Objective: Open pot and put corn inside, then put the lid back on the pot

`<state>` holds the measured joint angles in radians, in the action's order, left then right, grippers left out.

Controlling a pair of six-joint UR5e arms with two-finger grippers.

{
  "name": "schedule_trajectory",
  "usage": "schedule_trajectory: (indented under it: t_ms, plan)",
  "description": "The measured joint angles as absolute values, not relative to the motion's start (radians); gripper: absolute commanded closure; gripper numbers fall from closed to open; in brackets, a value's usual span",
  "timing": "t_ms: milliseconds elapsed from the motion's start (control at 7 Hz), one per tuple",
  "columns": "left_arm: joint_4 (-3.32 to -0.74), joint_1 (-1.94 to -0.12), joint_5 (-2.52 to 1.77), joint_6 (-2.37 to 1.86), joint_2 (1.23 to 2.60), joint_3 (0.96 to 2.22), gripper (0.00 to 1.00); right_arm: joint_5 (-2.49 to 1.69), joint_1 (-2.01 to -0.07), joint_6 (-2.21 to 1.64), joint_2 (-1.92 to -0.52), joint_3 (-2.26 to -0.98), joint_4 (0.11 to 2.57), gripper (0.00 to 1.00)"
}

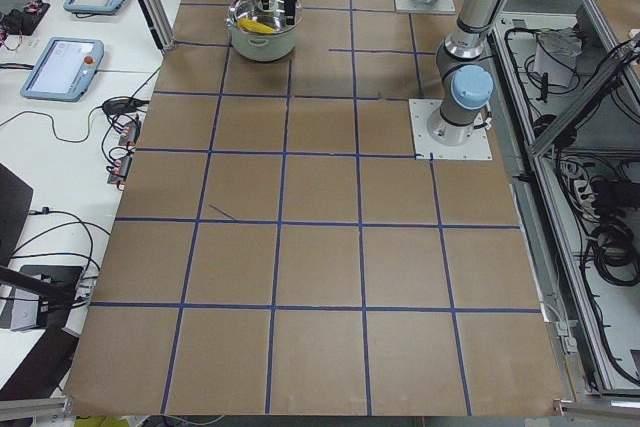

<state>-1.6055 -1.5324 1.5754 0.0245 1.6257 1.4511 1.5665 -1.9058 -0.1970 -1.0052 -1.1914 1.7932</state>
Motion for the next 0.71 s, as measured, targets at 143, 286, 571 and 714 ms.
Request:
schedule_trajectory:
  t_ms: [143,286,571,714]
  plan:
    - [-1.605,-1.532,1.575,0.024,1.626,1.449,0.0,1.567,-1.906,-0.199,-0.997,-1.185,1.793,0.96]
    - [-1.604,-1.532,1.575,0.024,1.627,1.449,0.0,1.567,-1.906,-0.199,-0.991,-1.181,1.793,0.96]
    - [-1.602,-1.532,1.575,0.024,1.625,1.452,0.0,1.568,-1.901,-0.197,-0.985,-1.179,1.792,0.96]
    - [-1.602,-1.532,1.575,0.024,1.624,1.454,0.0,1.569,-1.899,-0.193,-0.984,-1.176,1.791,0.96]
